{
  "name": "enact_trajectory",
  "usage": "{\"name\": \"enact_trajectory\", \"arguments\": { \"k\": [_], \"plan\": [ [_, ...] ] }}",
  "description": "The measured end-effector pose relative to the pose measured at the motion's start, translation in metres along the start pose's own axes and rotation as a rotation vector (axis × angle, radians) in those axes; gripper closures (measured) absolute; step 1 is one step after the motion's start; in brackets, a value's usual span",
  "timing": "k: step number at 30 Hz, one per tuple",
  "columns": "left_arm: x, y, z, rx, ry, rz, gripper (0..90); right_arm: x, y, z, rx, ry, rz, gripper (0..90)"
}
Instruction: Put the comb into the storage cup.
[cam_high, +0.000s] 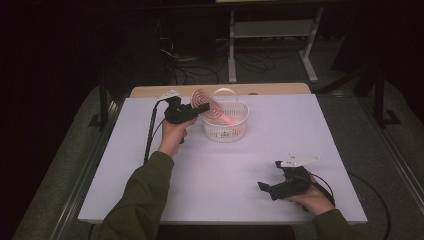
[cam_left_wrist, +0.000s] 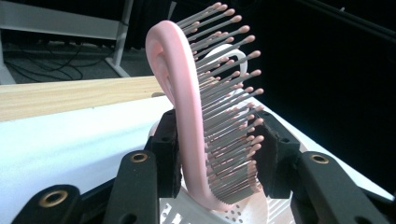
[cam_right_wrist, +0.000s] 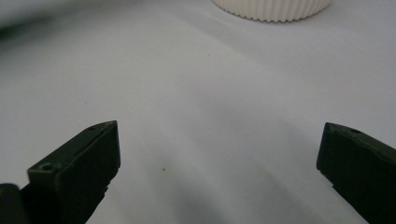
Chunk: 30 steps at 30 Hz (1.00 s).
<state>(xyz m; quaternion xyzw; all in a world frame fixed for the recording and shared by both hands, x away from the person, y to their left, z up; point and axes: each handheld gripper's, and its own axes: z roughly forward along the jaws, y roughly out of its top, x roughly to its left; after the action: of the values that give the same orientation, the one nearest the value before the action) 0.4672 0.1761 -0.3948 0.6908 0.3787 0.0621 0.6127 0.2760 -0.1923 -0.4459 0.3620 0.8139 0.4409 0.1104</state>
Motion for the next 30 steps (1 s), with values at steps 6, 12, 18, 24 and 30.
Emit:
{"name": "enact_trajectory", "arguments": {
  "k": [6, 12, 18, 24, 30],
  "plan": [
    [-0.002, 0.002, -0.003, 0.014, 0.034, 0.042, 55.1, -0.005, -0.001, 0.001, -0.002, 0.006, 0.011, 0.0],
    [-0.005, 0.003, -0.005, 0.030, 0.059, 0.078, 51.2, -0.004, -0.001, 0.001, -0.001, 0.006, 0.005, 0.0],
    [-0.007, 0.005, -0.008, 0.038, 0.068, 0.125, 47.2, -0.004, 0.000, 0.001, -0.002, 0.005, 0.008, 0.0],
    [-0.010, 0.003, -0.011, 0.058, 0.066, 0.171, 37.4, -0.004, 0.001, 0.001, -0.002, 0.005, 0.002, 0.0],
    [-0.014, 0.001, -0.014, 0.092, 0.083, 0.223, 23.0, -0.003, 0.002, 0.002, -0.002, 0.004, -0.003, 0.0]
  ]
}}
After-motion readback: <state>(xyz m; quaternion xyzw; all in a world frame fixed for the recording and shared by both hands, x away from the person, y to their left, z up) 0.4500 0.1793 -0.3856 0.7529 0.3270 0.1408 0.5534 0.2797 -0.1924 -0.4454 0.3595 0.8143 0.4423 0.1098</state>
